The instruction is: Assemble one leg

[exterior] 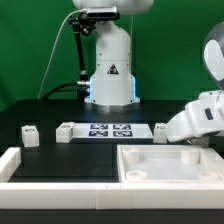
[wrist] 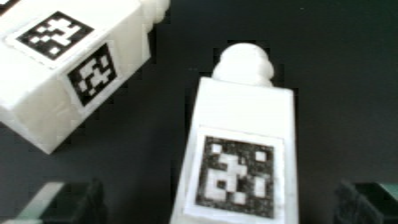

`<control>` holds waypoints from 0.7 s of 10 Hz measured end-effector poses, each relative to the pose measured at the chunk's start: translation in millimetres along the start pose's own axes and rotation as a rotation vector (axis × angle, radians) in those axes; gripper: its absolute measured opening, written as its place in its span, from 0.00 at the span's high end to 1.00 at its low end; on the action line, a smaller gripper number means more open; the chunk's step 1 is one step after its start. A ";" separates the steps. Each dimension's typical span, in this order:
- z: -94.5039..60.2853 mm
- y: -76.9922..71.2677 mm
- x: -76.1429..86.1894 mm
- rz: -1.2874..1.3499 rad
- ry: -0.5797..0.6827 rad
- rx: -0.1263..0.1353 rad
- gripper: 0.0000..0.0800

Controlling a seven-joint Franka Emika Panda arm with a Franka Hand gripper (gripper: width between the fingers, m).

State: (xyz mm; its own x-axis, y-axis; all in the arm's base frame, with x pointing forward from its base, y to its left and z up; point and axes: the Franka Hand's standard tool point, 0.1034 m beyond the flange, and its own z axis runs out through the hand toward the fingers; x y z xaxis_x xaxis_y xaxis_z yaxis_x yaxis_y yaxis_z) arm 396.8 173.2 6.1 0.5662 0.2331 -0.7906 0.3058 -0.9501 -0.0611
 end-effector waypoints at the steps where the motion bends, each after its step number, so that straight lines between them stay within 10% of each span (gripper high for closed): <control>1: 0.0 0.0 0.1 -0.001 0.000 0.001 0.24; 3: 0.0 0.0 0.1 -0.002 0.000 0.001 0.62; 7: -0.1 0.0 0.1 -0.002 0.000 0.001 0.64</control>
Offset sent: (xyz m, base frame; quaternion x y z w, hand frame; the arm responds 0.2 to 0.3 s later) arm 0.0000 0.0000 0.0000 0.0000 0.0000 0.0000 1.0000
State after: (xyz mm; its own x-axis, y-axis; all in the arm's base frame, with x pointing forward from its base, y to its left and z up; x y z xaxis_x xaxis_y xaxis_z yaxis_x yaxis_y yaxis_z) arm 396.9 173.3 6.1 0.5659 0.2350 -0.7903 0.3064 -0.9498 -0.0630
